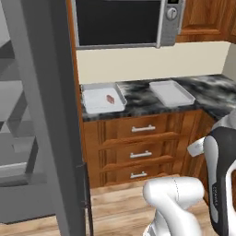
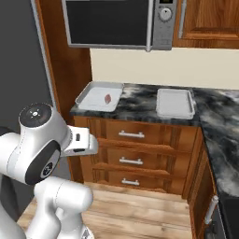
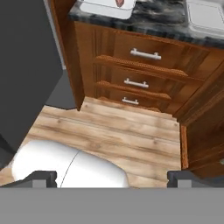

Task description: Place one sweet potato and one steak in each tupperware on the nearby counter, to pack two identical lunches.

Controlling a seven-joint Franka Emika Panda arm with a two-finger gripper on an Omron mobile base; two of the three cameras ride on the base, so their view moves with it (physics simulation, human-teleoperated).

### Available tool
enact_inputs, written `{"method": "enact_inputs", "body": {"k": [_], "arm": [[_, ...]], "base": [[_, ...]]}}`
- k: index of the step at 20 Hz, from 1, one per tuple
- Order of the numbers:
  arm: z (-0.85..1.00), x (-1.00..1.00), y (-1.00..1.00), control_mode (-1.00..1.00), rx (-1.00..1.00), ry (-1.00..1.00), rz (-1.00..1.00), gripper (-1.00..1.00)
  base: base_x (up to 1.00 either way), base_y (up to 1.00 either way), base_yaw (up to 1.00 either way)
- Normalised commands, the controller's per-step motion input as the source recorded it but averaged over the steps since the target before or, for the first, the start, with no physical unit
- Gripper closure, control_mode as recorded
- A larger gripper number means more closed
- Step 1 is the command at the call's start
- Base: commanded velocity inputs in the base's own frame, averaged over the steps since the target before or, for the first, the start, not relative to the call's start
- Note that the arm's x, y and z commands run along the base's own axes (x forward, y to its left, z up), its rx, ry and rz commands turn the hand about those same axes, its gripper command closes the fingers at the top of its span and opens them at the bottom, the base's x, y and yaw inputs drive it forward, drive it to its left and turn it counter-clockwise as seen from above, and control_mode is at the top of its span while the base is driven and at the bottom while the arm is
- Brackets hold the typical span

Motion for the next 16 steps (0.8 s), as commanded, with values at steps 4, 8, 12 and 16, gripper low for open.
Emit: {"method": "enact_inputs", "body": {"k": [4,8,12,16], "arm": [[0.0,0.0,0.0,1.0,0.0,0.0,0.0,-1.0],[0.0,0.0,0.0,1.0,0.0,0.0,0.0,-1.0],[0.0,0.0,0.0,1.0,0.0,0.0,0.0,-1.0],[0.0,0.0,0.0,1.0,0.0,0.0,0.0,-1.0]], "base": [[-1.0,0.01,0.0],[-1.0,0.31,0.0],[-0.91,0.7,0.0],[-0.66,0.95,0.0]]}}
